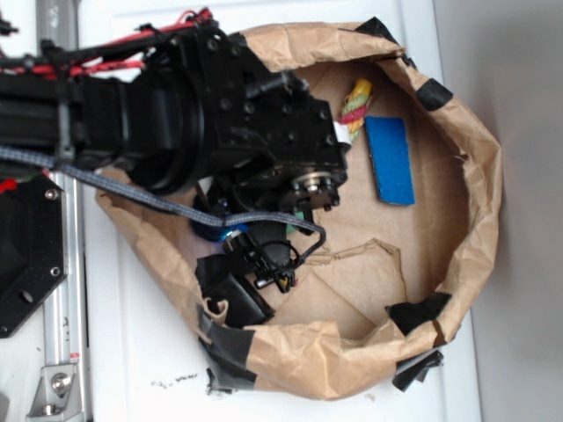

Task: Grab the blue rope.

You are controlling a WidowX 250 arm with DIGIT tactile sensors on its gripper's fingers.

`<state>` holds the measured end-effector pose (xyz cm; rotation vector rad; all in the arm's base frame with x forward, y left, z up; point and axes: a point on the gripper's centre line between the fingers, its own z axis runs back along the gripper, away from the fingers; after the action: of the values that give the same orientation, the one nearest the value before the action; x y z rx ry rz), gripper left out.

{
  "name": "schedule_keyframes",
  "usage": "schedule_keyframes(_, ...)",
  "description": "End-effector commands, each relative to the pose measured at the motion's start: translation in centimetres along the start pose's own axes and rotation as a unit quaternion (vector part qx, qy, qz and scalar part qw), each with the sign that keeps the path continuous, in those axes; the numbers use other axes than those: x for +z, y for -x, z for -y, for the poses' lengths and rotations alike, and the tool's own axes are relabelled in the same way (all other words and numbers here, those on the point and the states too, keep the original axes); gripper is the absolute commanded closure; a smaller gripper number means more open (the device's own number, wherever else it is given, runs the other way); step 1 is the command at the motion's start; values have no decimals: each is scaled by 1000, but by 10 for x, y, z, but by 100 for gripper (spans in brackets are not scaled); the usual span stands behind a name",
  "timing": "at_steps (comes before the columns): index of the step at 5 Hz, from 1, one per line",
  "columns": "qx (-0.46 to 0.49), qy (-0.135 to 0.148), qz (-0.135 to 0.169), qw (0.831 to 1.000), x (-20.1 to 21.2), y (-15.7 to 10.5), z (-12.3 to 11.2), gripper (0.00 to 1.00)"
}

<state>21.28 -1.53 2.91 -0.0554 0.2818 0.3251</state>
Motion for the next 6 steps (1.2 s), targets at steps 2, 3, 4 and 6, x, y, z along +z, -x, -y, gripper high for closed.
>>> schedule_keyframes(2, -60, 42, 194, 978, 125, 9, -23, 100)
schedule_keyframes(3, -66, 47, 221, 972, 172, 12, -4, 100)
schedule_keyframes(4, -77, 6, 225, 971, 155, 2, 13, 100)
schedule_keyframes(6, -103, -6, 207, 973, 142, -4, 31, 100)
